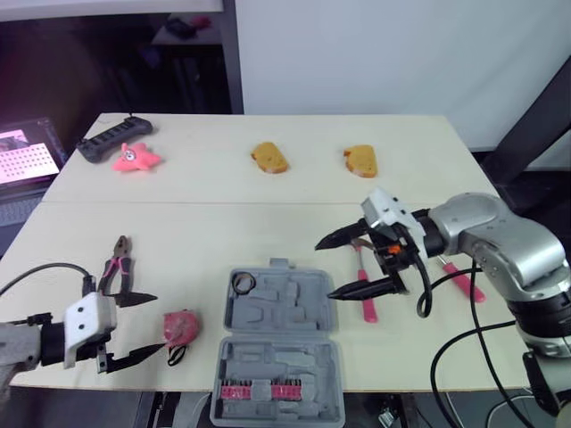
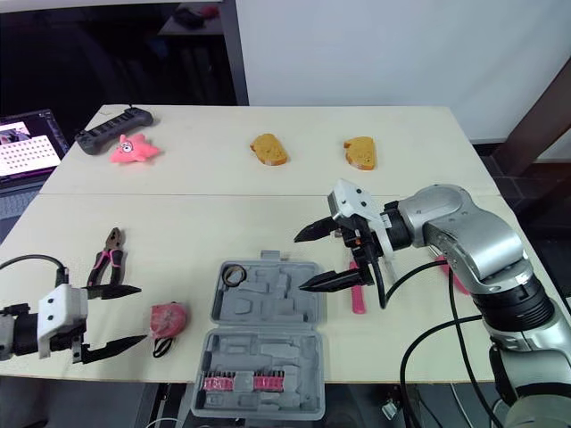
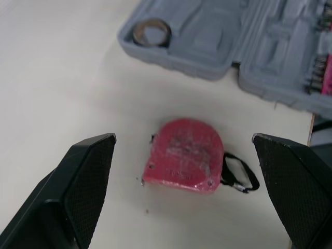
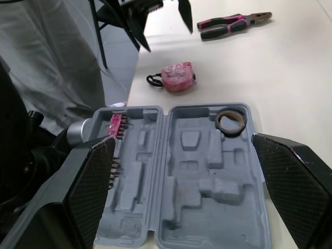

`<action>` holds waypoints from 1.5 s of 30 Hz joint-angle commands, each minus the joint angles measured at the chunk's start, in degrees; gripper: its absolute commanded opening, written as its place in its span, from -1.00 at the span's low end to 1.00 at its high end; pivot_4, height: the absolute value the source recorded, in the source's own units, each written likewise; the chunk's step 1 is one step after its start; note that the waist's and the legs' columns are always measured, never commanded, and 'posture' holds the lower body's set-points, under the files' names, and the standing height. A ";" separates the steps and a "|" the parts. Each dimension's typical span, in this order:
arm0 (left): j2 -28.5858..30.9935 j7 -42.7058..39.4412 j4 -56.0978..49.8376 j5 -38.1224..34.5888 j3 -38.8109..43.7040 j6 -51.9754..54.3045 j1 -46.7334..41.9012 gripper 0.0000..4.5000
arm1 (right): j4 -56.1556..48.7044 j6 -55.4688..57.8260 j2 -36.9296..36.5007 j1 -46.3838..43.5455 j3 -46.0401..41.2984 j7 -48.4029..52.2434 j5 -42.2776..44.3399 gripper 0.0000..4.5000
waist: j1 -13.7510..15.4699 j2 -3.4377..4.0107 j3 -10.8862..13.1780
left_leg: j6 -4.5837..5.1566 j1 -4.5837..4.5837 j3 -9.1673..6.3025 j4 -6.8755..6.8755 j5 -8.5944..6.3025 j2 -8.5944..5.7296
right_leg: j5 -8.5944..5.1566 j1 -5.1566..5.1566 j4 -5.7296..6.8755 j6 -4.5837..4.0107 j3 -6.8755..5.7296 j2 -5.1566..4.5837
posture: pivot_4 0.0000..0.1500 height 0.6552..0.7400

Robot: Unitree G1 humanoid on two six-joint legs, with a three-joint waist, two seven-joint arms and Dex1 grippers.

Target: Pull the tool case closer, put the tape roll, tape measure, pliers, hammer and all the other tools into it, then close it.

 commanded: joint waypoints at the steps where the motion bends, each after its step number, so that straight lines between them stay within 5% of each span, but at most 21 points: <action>1: -0.97 -2.43 5.09 2.64 -4.79 -3.53 -4.16 0.97 | -3.82 1.37 -1.38 0.91 -3.20 -1.87 2.10 1.00 | 0.05 0.01 0.00 | 0.00 -0.01 -0.06 0.00 0.00 0.02 | 0.00 0.00 0.02 0.00 -0.04 0.02 | 1.00 0.95; 13: -4.44 -4.61 20.68 8.26 -14.43 -11.67 -16.33 0.97 | -5.90 4.07 -4.83 2.06 -6.56 -5.36 4.40 1.00 | 0.09 0.05 0.00 | 0.01 0.02 -0.10 0.16 0.01 0.02 | 0.02 0.12 0.09 0.00 -0.08 0.02 | 1.00 0.95; 28: -4.37 -2.97 29.36 11.14 -15.64 -20.71 -17.20 0.97 | -4.83 3.70 -5.50 0.59 -5.47 -5.63 4.06 1.00 | 0.09 0.05 -0.01 | 0.01 0.02 -0.12 0.17 0.01 0.02 | 0.04 0.12 0.12 0.03 -0.09 0.02 | 1.00 0.95; 33: -5.21 -2.47 32.35 10.05 -15.21 -20.76 -20.51 0.30 | -3.97 3.45 -5.09 -0.41 -4.42 -5.22 3.75 1.00 | 0.54 0.15 -0.05 | 0.02 0.06 -0.13 0.18 0.02 0.02 | 0.04 0.18 0.14 0.03 -0.11 0.02 | 1.00 0.95; 45: -2.56 -5.21 13.99 1.57 -13.70 -6.92 -26.66 0.30 | -7.93 6.63 -1.23 1.09 -5.86 -15.46 3.50 1.00 | 1.46 0.15 -0.04 | 0.01 0.02 -0.21 0.20 0.03 0.02 | 0.04 0.15 0.25 0.04 -0.16 0.03 | 1.00 0.95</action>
